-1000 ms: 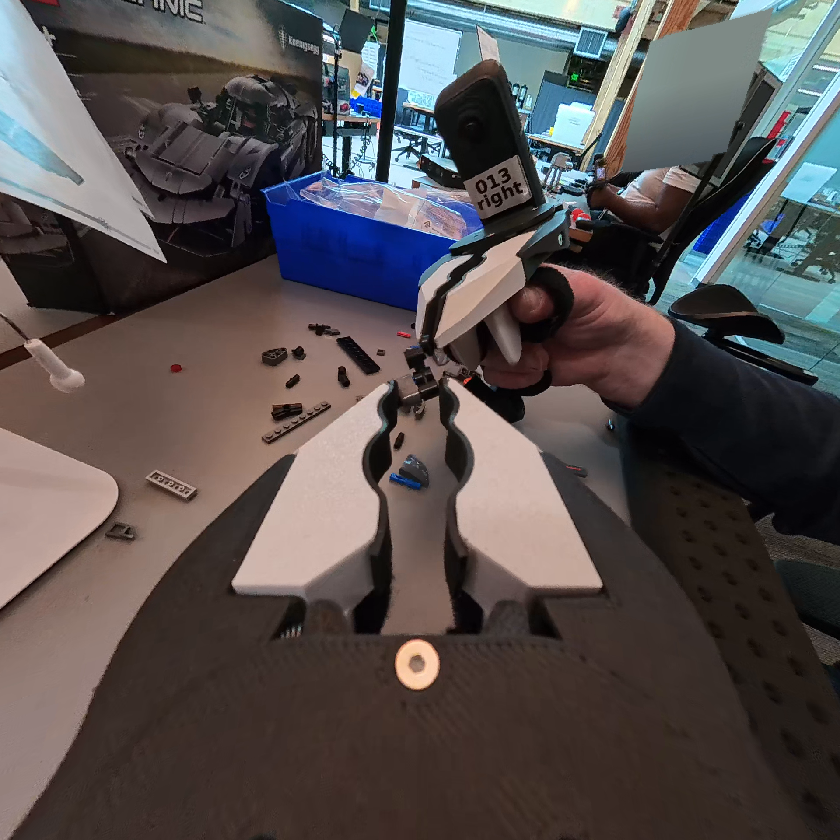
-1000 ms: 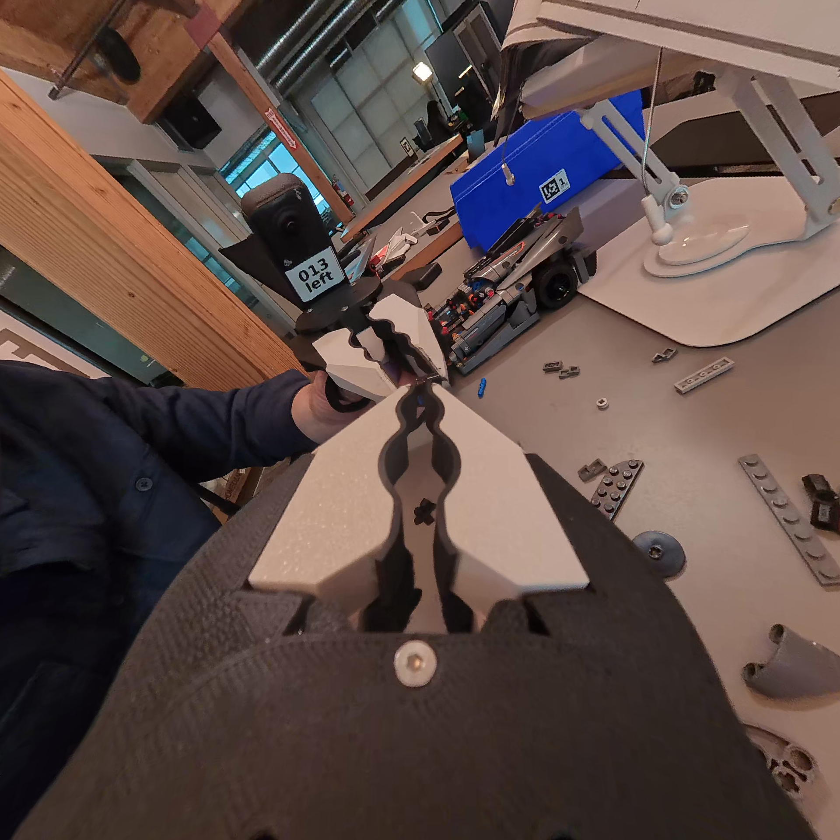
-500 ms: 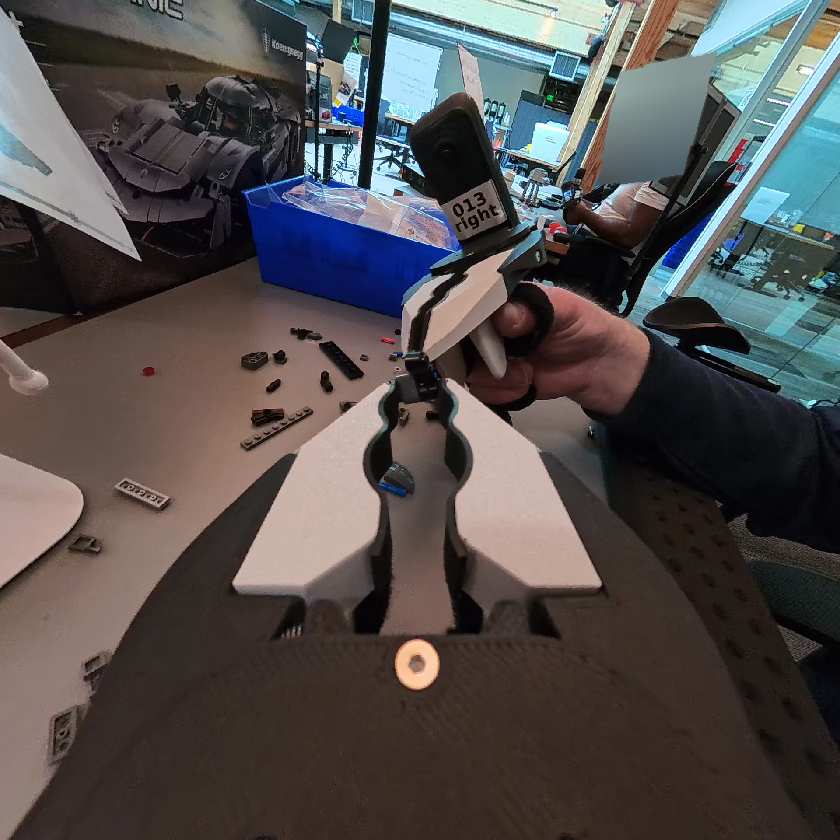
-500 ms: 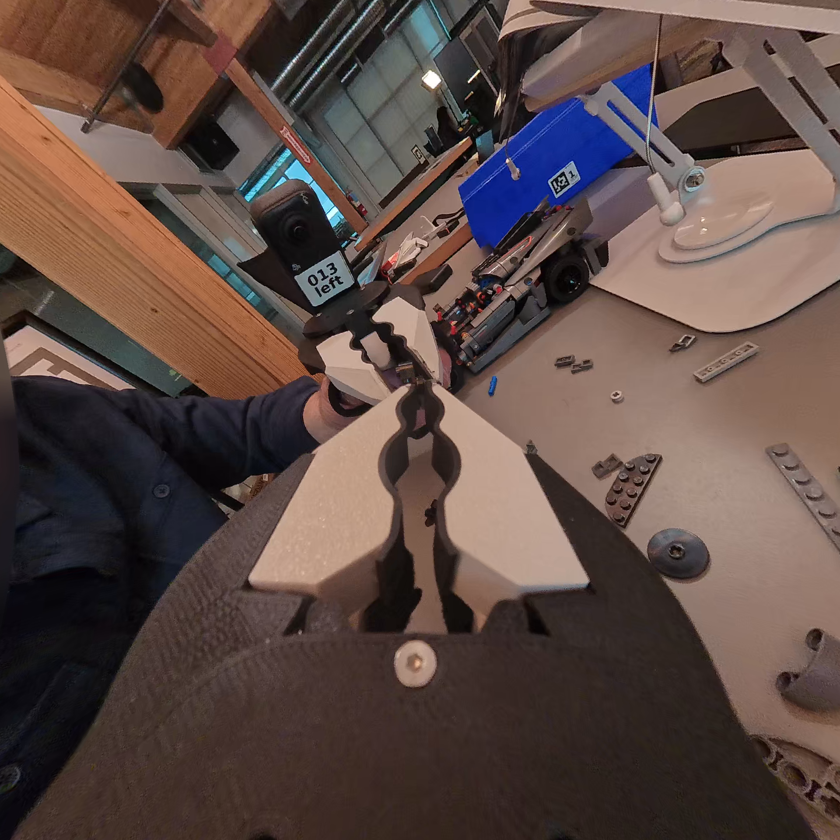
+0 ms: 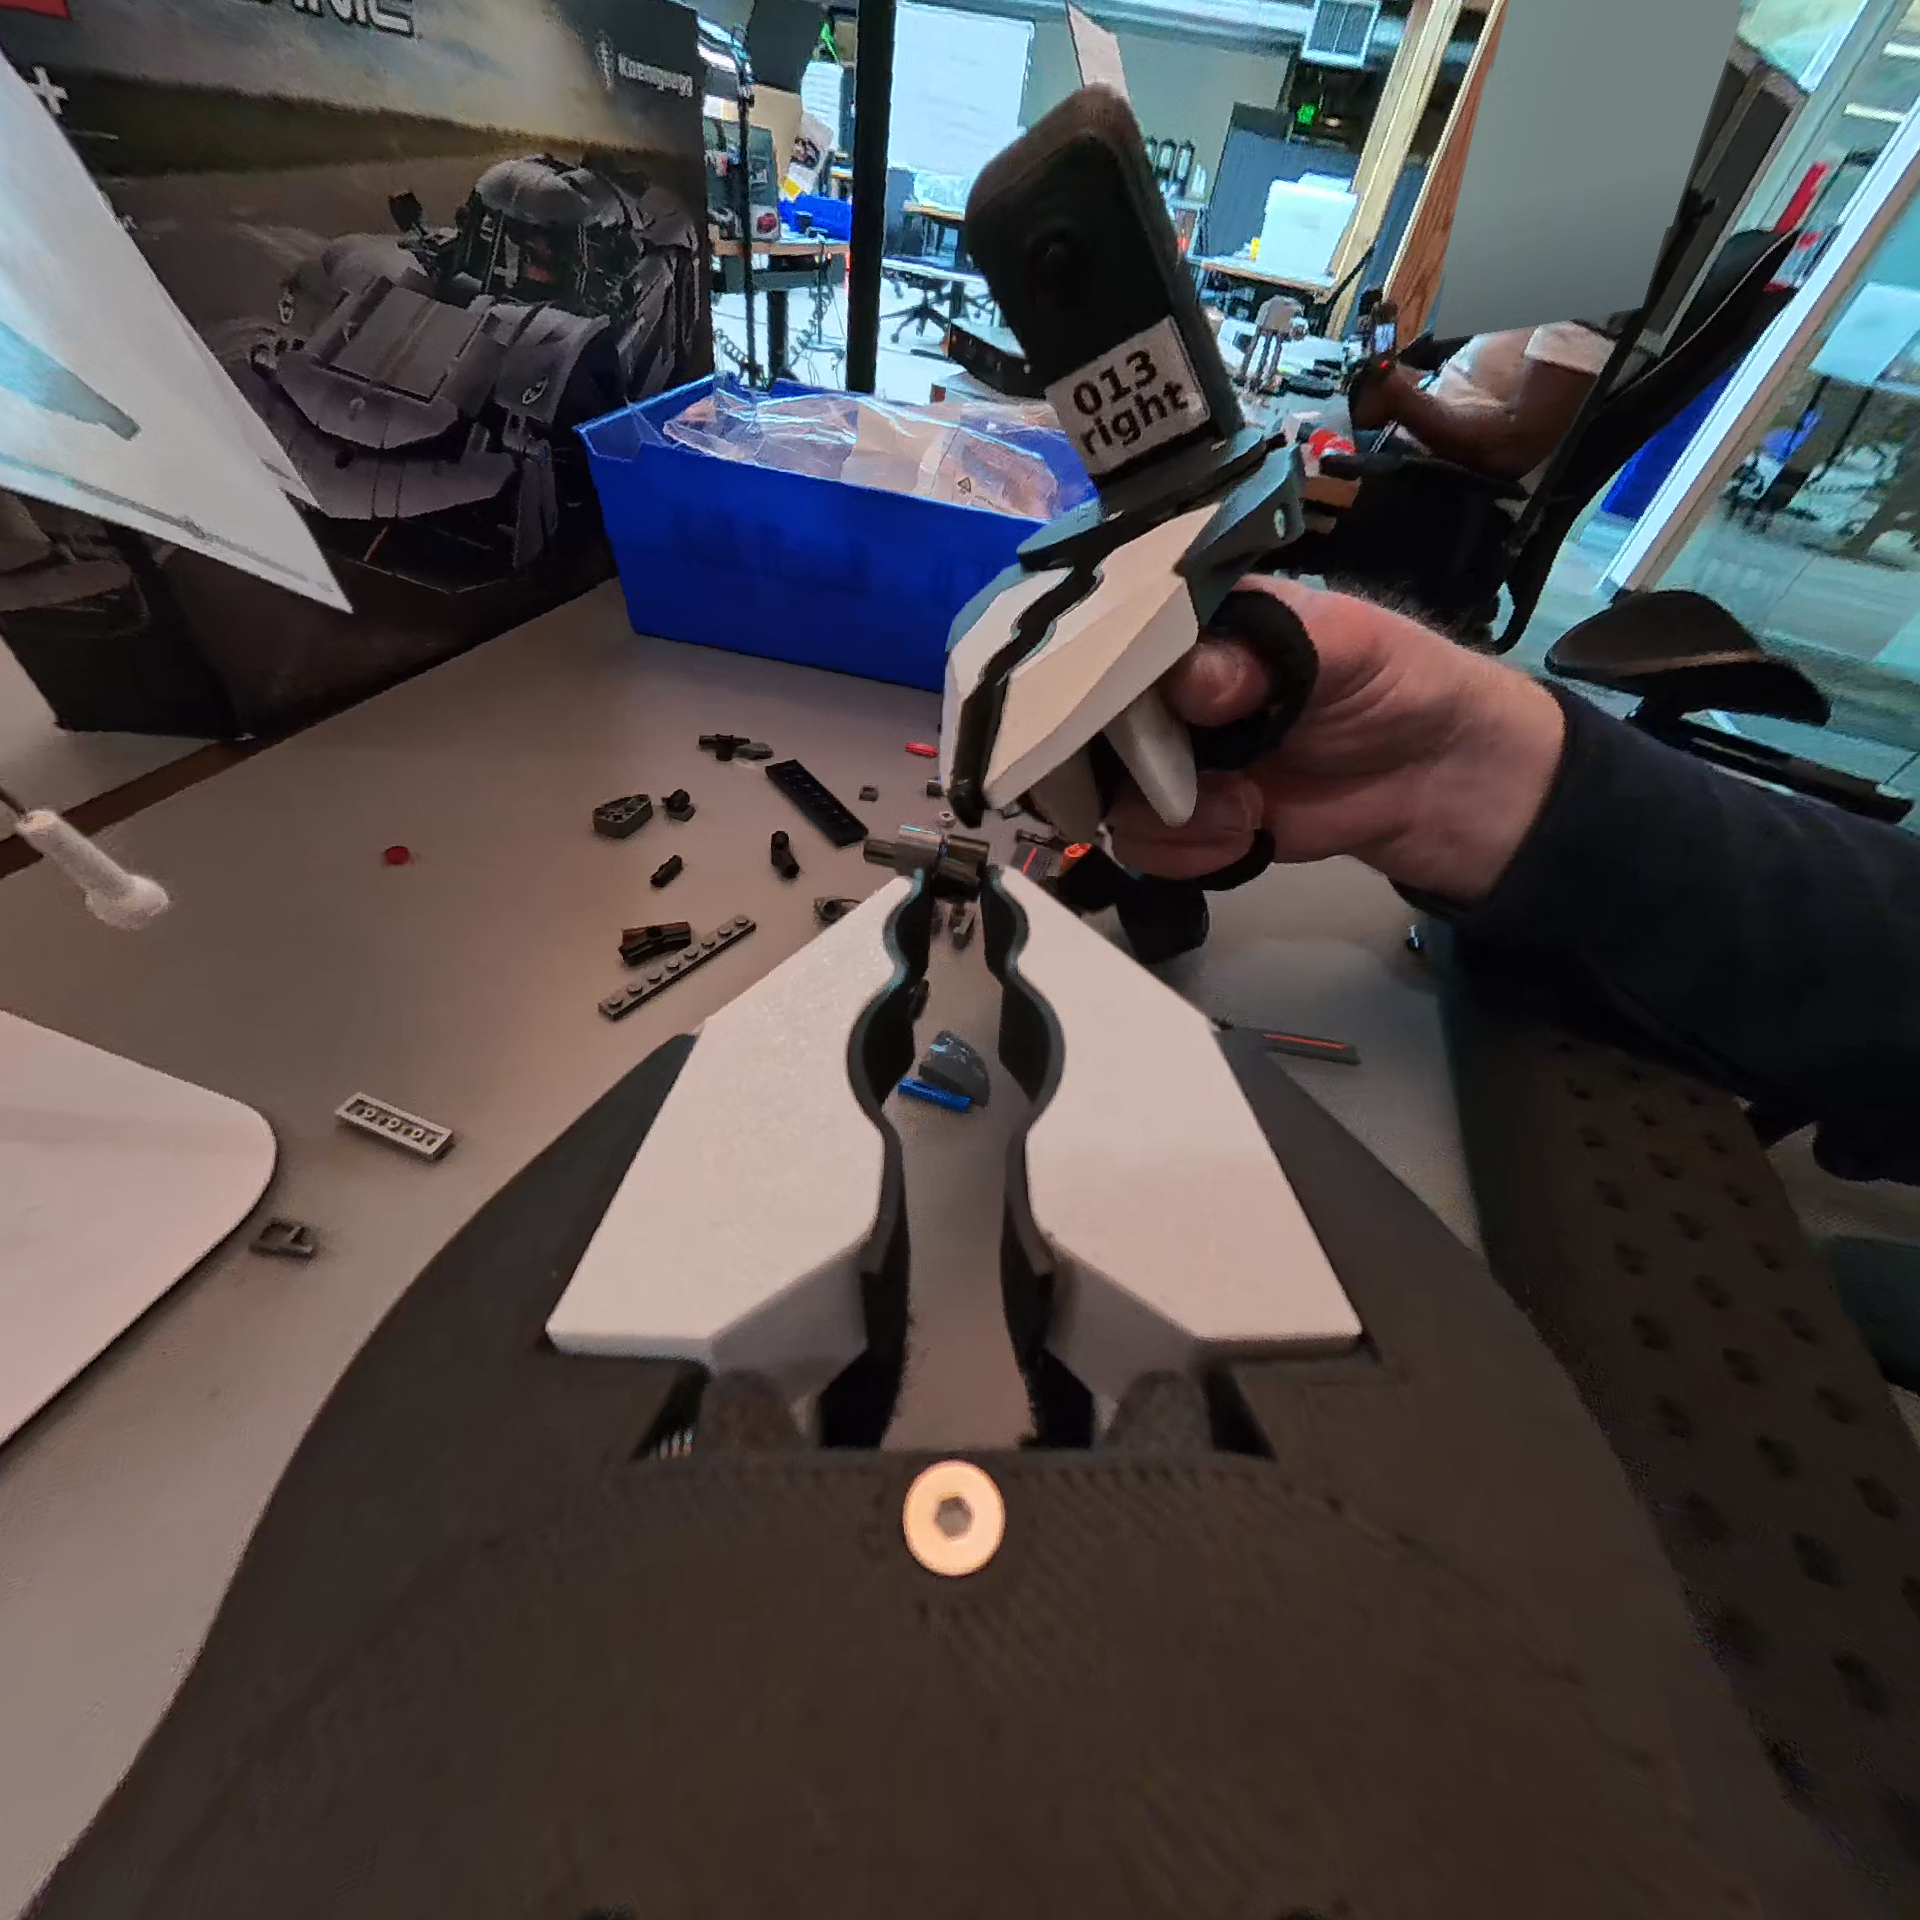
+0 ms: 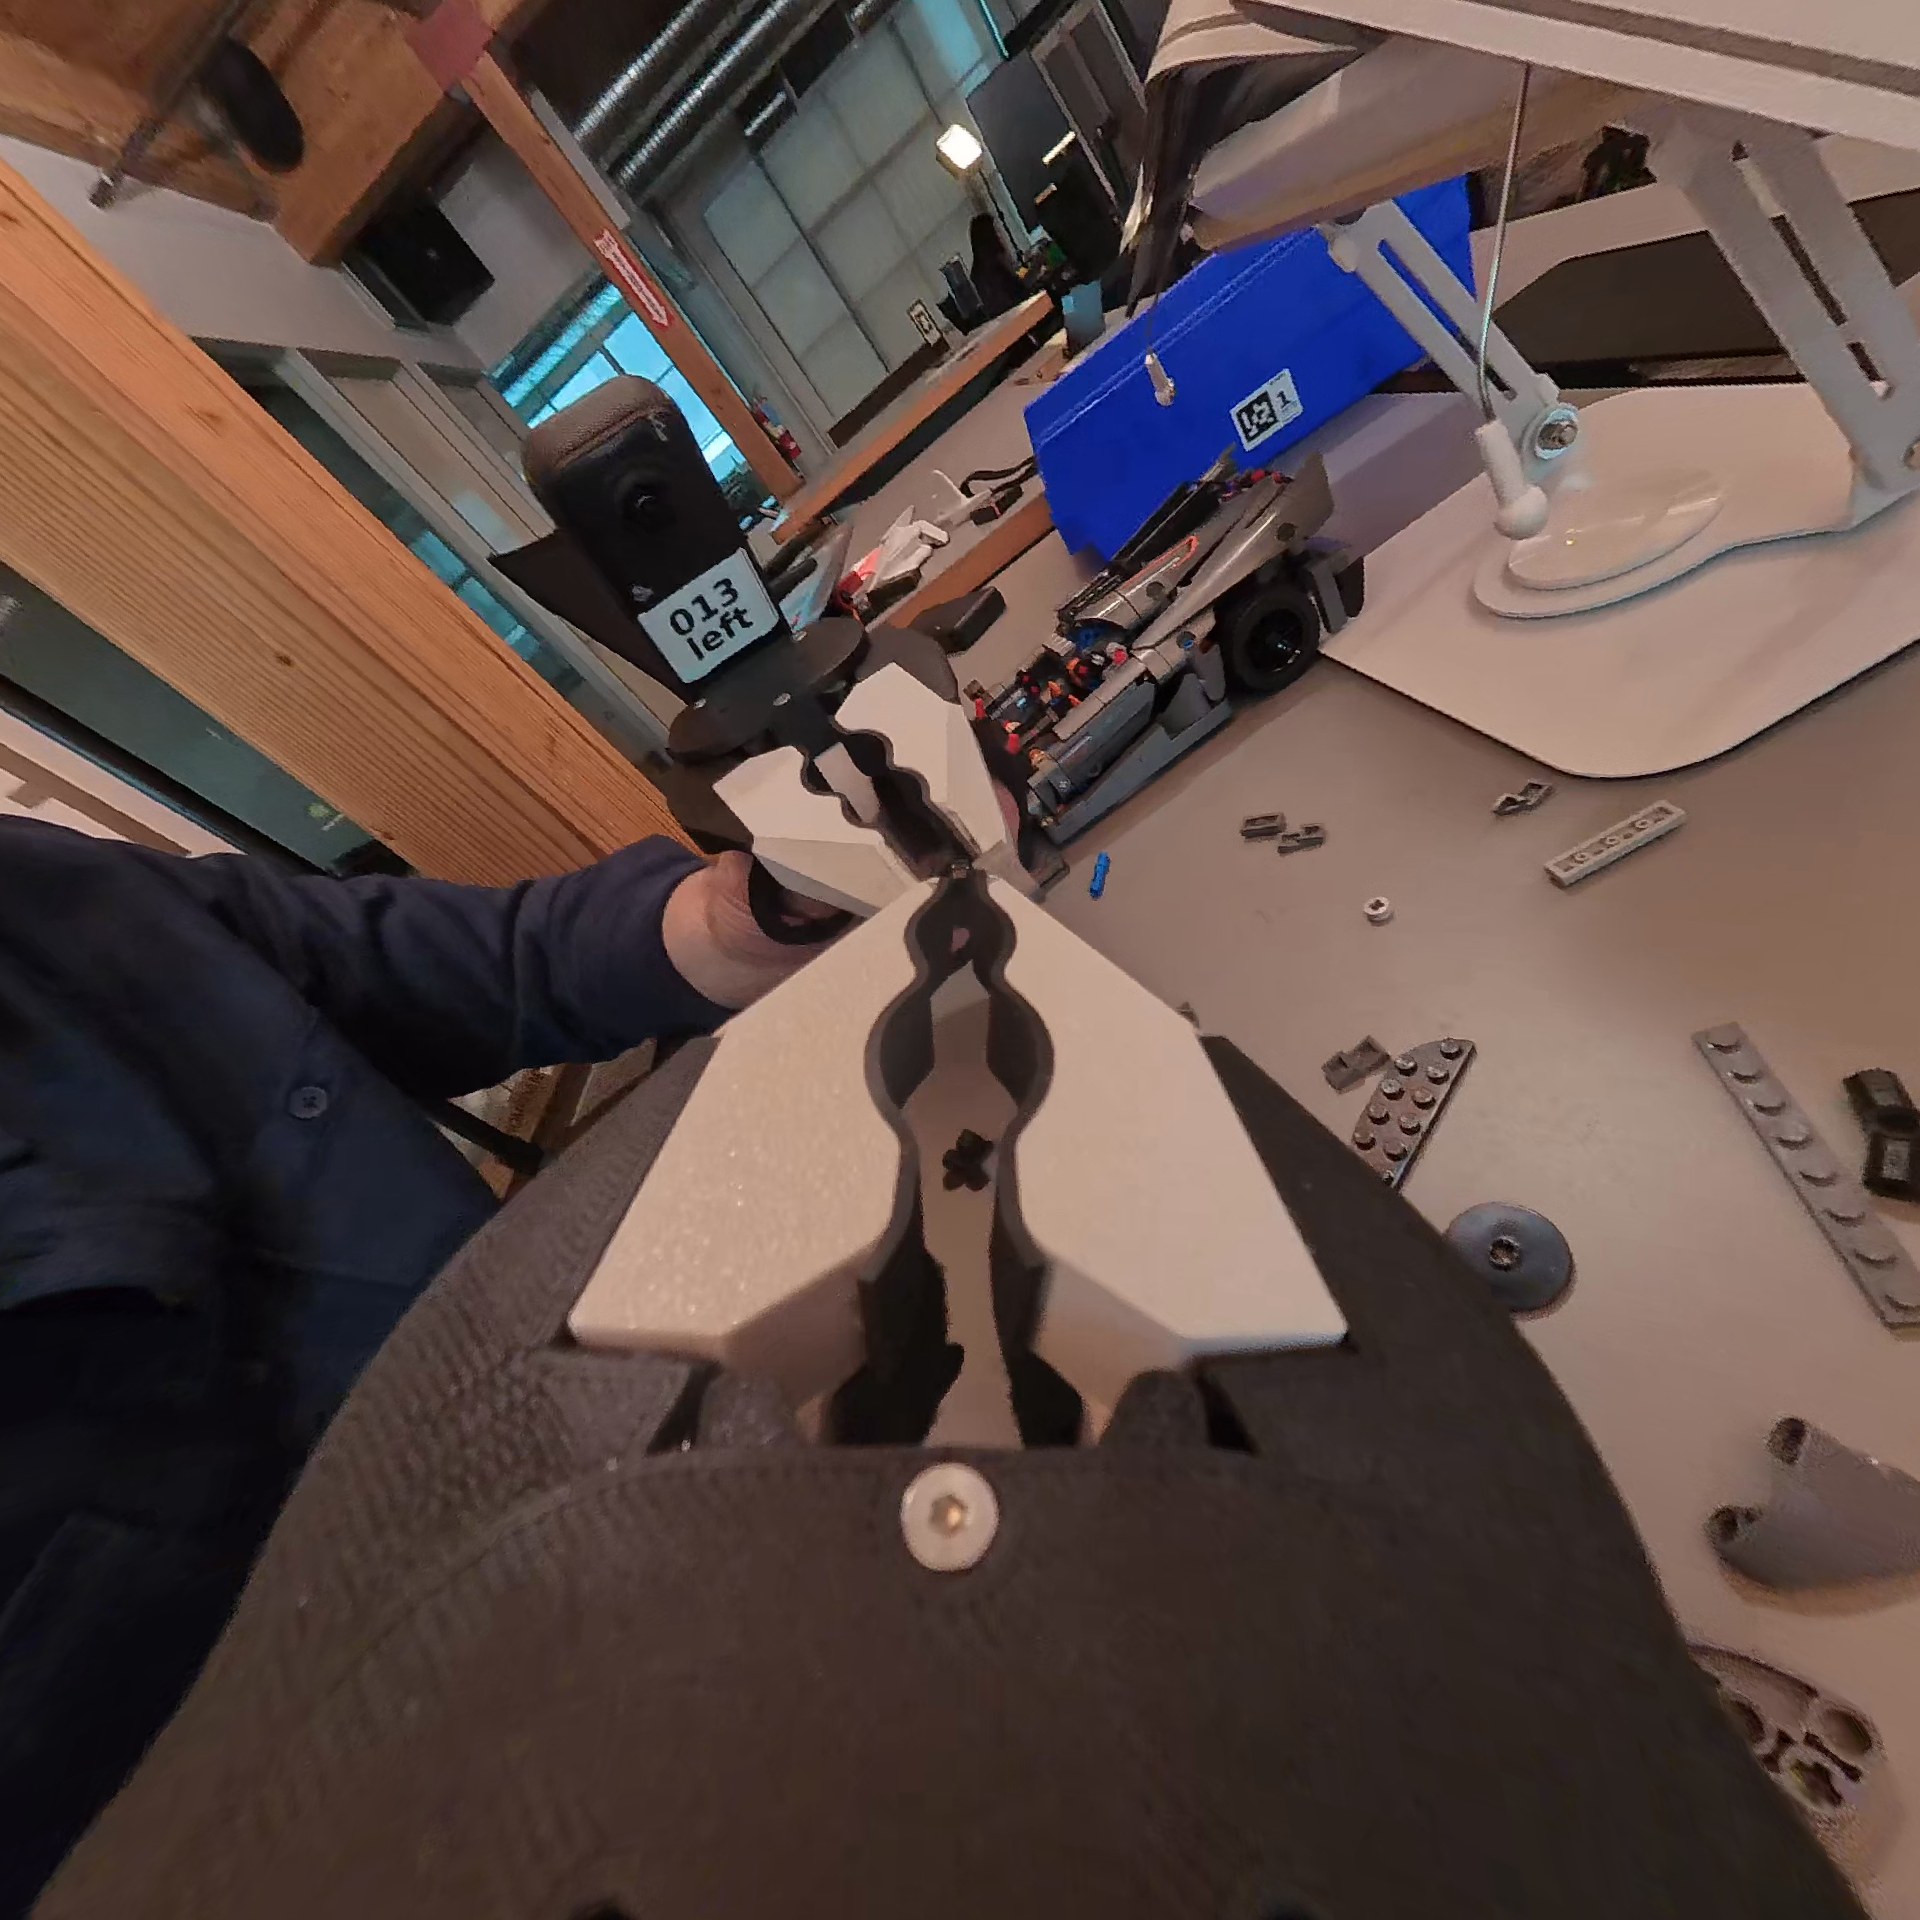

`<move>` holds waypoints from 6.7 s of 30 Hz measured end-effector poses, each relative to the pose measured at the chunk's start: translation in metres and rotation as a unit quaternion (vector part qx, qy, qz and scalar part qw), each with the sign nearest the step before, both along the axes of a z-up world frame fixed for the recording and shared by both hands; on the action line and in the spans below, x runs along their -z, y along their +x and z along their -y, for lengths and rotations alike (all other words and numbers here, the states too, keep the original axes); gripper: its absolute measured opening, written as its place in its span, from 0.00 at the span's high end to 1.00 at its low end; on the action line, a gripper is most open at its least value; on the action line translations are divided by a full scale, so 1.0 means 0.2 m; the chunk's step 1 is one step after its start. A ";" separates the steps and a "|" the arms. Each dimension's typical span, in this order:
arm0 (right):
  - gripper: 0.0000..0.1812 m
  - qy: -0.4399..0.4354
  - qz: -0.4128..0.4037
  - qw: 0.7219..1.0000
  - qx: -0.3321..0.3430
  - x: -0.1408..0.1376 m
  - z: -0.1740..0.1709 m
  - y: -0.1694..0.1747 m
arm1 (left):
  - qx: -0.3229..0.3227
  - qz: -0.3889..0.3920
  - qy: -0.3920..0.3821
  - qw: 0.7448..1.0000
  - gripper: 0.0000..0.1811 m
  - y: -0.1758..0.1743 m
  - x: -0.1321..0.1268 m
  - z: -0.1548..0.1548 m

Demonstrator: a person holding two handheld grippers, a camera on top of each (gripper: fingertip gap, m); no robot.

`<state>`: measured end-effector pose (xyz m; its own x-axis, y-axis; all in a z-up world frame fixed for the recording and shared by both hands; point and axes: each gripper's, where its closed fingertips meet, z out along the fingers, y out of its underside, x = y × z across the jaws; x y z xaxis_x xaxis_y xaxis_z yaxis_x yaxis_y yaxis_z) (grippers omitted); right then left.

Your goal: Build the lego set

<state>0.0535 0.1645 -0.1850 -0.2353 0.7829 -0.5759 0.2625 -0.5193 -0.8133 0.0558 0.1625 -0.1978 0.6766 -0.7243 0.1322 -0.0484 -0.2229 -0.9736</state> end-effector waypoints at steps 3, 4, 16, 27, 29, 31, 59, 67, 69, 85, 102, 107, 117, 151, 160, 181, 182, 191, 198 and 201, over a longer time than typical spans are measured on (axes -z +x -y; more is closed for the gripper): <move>1.00 0.002 0.004 1.000 0.004 0.00 -0.01 0.01 | 0.019 -0.020 -0.021 0.999 0.96 0.03 0.05 0.02; 1.00 0.001 0.006 1.000 0.007 0.01 -0.02 0.02 | 0.031 -0.028 -0.035 0.999 0.96 0.05 0.07 0.03; 1.00 -0.003 0.025 1.000 0.014 0.05 -0.07 0.05 | 0.248 -0.169 -0.322 0.898 0.96 0.22 0.55 0.45; 1.00 0.010 0.046 0.999 0.000 0.09 -0.04 0.05 | 0.233 -0.143 -0.342 0.899 0.91 0.19 0.57 0.40; 1.00 0.021 0.057 0.998 -0.008 0.11 -0.02 0.05 | 0.244 -0.152 -0.334 0.898 0.91 0.19 0.57 0.43; 1.00 0.039 0.070 0.997 -0.020 0.14 0.01 0.06 | 0.242 -0.162 -0.328 0.898 0.90 0.17 0.57 0.43; 1.00 0.447 0.212 0.849 -0.188 0.62 0.50 0.25 | 0.251 -0.245 -0.213 0.912 0.89 0.21 0.59 0.47; 1.00 0.476 0.224 0.831 -0.180 0.65 0.50 0.25 | 0.248 -0.246 -0.210 0.913 0.91 0.21 0.59 0.47; 1.00 0.478 0.219 0.832 -0.177 0.64 0.50 0.25 | 0.250 -0.243 -0.211 0.913 0.92 0.22 0.59 0.47; 0.96 0.515 0.219 0.815 -0.153 0.63 0.48 0.24 | 0.254 -0.238 -0.212 0.913 0.93 0.23 0.59 0.47; 0.88 0.409 0.224 0.878 -0.109 0.58 0.34 0.25 | 0.252 -0.247 -0.208 0.913 0.93 0.22 0.59 0.46; 0.91 0.400 0.233 0.877 -0.125 0.61 0.36 0.24 | 0.253 -0.243 -0.204 0.914 0.93 0.24 0.59 0.45; 0.95 0.388 0.224 0.884 -0.130 0.60 0.38 0.26 | 0.247 -0.270 -0.172 0.915 0.97 0.25 0.60 0.44; 0.97 0.395 0.204 0.880 -0.165 0.59 0.35 0.24 | 0.227 -0.267 -0.161 0.923 0.90 0.20 0.58 0.37; 0.97 0.401 0.200 0.879 -0.160 0.59 0.35 0.24 | 0.226 -0.278 -0.139 0.923 0.93 0.21 0.57 0.36; 0.99 0.441 0.239 0.847 -0.176 0.66 0.40 0.27 | 0.241 -0.309 -0.102 0.914 0.94 0.24 0.56 0.39; 0.98 0.441 0.240 0.847 -0.174 0.66 0.40 0.27 | 0.242 -0.312 -0.101 0.913 0.95 0.25 0.56 0.39; 0.99 0.439 0.243 0.849 -0.165 0.66 0.38 0.27 | 0.242 -0.325 -0.084 0.910 0.95 0.25 0.57 0.39; 0.96 0.385 0.220 0.882 -0.158 0.61 0.38 0.29 | 0.244 -0.325 -0.050 0.913 0.96 0.26 0.52 0.39; 0.94 0.362 0.200 0.895 -0.166 0.57 0.40 0.30 | 0.241 -0.331 -0.035 0.912 0.96 0.26 0.51 0.38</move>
<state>0.1141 0.0854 -0.2993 -0.4121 0.9105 -0.0354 0.6507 0.2668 -0.7109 0.1082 0.0862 -0.3008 0.2305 -0.9641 -0.1318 -0.7285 -0.0812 -0.6802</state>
